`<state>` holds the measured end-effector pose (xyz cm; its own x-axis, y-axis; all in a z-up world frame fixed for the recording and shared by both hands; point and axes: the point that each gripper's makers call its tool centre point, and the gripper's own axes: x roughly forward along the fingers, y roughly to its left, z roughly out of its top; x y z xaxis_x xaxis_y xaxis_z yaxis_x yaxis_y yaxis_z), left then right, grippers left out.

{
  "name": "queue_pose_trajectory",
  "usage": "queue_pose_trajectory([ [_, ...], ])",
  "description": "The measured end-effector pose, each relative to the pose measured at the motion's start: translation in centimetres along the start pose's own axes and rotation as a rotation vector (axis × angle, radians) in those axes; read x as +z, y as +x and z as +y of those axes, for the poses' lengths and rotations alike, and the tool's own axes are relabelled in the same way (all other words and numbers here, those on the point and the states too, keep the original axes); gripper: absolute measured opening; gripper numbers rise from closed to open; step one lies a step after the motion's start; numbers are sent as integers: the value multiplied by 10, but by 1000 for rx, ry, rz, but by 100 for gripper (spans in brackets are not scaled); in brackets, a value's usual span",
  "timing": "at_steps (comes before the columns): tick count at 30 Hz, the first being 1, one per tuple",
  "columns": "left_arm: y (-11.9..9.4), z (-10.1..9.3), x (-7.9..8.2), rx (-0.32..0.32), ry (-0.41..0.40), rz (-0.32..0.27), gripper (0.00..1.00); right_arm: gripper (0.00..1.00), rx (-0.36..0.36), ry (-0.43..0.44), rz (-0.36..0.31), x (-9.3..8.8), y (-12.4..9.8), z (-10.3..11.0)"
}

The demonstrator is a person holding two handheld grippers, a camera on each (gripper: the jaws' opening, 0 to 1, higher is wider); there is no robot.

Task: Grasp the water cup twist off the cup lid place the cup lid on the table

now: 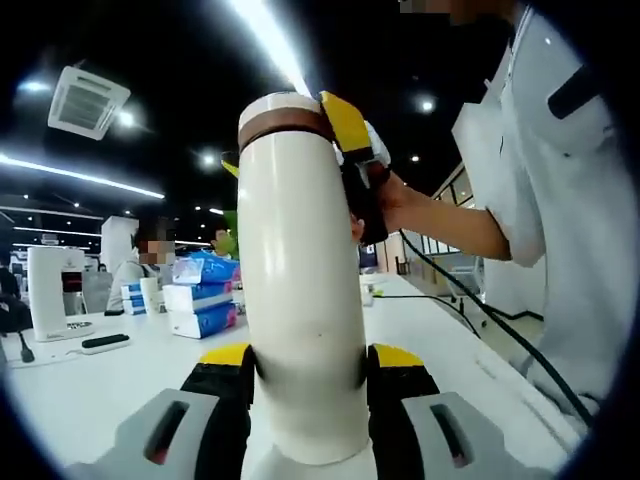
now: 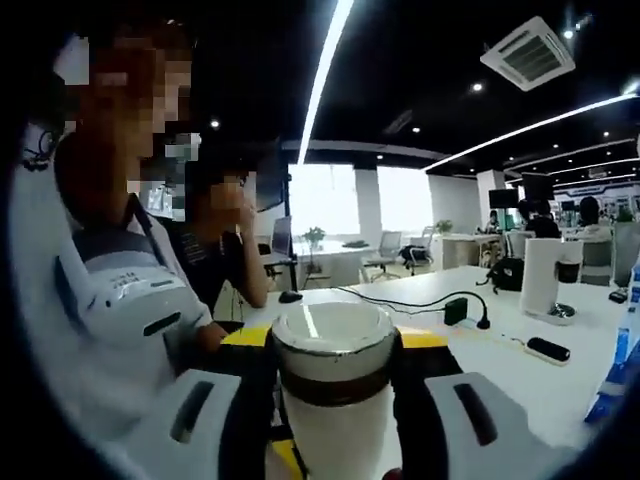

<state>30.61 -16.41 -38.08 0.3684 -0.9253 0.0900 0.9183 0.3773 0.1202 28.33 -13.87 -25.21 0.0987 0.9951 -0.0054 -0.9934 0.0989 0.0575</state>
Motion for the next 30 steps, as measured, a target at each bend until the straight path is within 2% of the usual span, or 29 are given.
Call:
queue_pose_trajectory([
  [2, 1, -1, 0, 0, 7, 2, 45, 48, 10, -11, -8, 0, -4, -6],
  [7, 0, 0, 0, -1, 4, 1, 45, 49, 39, -10, -11, -4, 1, -1],
  [10, 1, -1, 0, -2, 7, 0, 46, 51, 23, 27, 12, -9, 7, 2],
  [12, 1, -1, 0, -3, 10, -1, 46, 50, 1, 2, 18, -9, 9, 3],
  [14, 1, -2, 1, -3, 12, -1, 46, 53, -74, 1, 32, -7, 6, 0],
  [18, 1, -2, 1, -2, 12, 0, 46, 69, -209, 65, 21, 7, -8, -1],
  [20, 1, -2, 1, -2, 12, 0, 46, 79, -276, 45, 9, 15, -14, 4],
  [22, 1, -3, 1, -2, 12, 1, 46, 85, -370, -5, -8, 22, -20, 6],
  [25, 1, -2, 1, -1, 12, 1, 46, 80, -529, -16, -51, 27, -28, 9],
  [26, 1, -3, 1, -1, 13, 2, 46, 80, -576, -25, -34, 24, -31, 11],
  [27, 1, -3, 1, -1, 13, 2, 46, 80, -602, -50, -47, 26, -31, 14],
  [29, 1, -3, 1, -1, 13, 2, 46, 80, -660, -44, -84, 27, -32, 21],
  [30, 1, -3, 1, 0, 13, 2, 46, 80, -684, -28, -125, 29, -31, 27],
])
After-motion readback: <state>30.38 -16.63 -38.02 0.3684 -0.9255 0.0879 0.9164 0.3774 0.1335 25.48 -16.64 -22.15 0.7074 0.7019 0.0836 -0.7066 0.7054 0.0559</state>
